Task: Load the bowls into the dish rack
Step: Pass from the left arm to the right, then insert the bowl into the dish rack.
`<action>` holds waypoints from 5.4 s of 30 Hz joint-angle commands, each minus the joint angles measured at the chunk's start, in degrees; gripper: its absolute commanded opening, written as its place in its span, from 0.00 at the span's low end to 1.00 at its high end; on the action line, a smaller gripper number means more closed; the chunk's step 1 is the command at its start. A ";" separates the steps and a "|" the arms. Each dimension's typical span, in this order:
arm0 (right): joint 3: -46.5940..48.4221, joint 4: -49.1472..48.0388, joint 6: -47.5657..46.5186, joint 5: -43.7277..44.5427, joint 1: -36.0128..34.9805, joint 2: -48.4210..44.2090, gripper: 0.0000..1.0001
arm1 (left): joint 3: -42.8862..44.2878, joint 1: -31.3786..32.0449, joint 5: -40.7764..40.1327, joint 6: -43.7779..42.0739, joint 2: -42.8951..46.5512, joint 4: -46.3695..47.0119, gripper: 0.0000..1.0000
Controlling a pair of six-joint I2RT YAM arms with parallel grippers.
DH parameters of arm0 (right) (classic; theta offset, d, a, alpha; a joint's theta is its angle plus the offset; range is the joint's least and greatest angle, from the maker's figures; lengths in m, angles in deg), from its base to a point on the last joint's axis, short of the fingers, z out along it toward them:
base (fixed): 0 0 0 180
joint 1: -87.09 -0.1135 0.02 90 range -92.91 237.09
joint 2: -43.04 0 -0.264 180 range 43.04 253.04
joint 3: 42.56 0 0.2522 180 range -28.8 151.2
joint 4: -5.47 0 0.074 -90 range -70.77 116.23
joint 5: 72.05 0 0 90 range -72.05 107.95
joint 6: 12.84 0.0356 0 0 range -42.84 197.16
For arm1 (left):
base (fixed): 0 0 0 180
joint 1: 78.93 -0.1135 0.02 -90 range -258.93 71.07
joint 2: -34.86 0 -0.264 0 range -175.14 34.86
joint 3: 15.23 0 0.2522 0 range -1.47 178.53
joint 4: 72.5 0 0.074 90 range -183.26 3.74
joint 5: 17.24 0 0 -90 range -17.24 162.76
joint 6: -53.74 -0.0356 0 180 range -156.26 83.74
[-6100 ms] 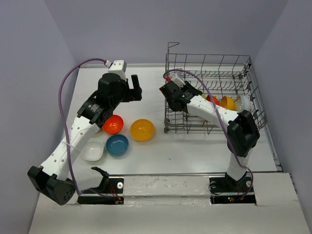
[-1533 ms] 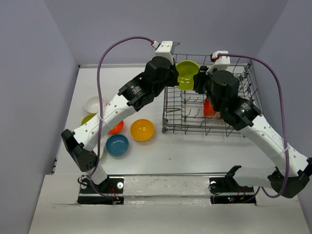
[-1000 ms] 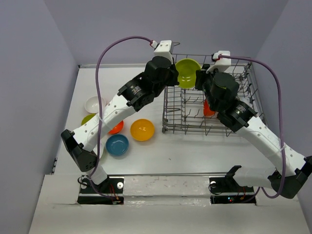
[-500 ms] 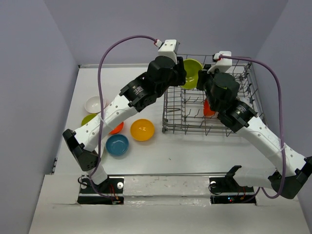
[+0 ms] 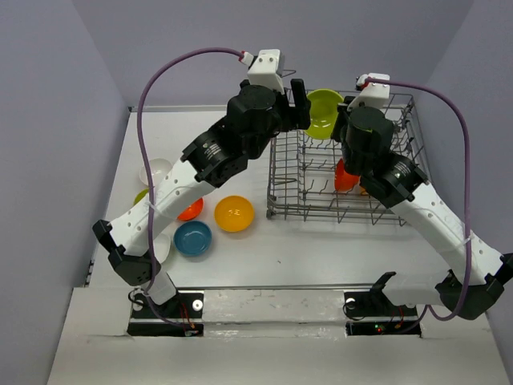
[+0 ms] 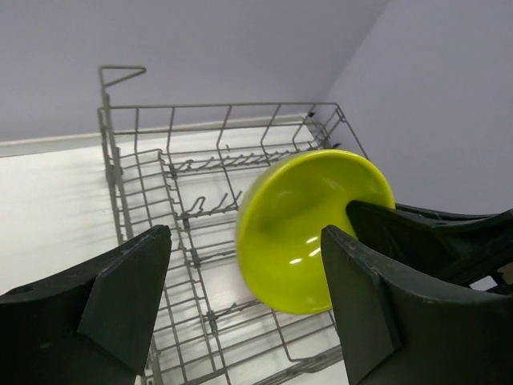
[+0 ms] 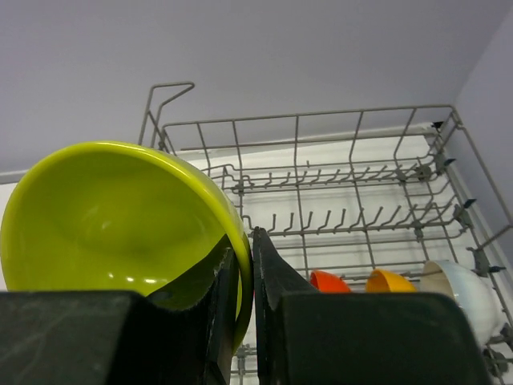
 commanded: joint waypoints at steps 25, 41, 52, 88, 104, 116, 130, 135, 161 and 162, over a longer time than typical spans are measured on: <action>7.44 -26.86 -56.33 51.74 -0.03 30.46 0.01 | -21.64 0.04 -21.84 -1.05 34.59 -3.05 0.87; -5.40 -50.78 -76.24 54.46 -0.03 31.70 0.01 | -23.48 -0.14 -21.23 -2.46 36.00 -2.17 0.88; -8.75 -51.39 -76.32 54.90 -0.03 31.08 0.01 | -23.31 -0.32 -19.91 -2.72 34.50 -1.90 0.88; -14.90 -74.51 -89.16 55.17 -0.03 38.29 0.01 | -23.66 -3.39 -15.96 -3.07 31.42 -0.67 0.88; -16.13 -81.62 -93.19 55.78 -0.03 39.43 0.01 | -23.48 -4.36 -13.49 -2.81 29.93 -0.67 0.88; -13.75 -76.97 -90.48 55.87 -0.03 29.94 0.01 | -25.06 -6.90 -7.87 -0.88 25.45 0.29 0.88; -18.85 -79.42 -91.70 56.05 -1.17 24.49 0.01 | -28.67 -15.95 3.20 1.32 17.63 3.90 0.87; -19.64 -80.48 -92.14 56.05 -2.32 24.14 0.01 | -26.04 -17.80 6.18 1.50 11.84 4.95 0.87; -23.25 -85.75 -95.31 56.22 -4.51 24.75 0.01 | -6.61 -19.03 13.67 1.85 -13.48 6.62 0.84; -23.25 -85.93 -95.40 56.22 -4.51 24.75 0.01 | -5.13 -19.12 13.67 1.76 -14.18 6.54 0.84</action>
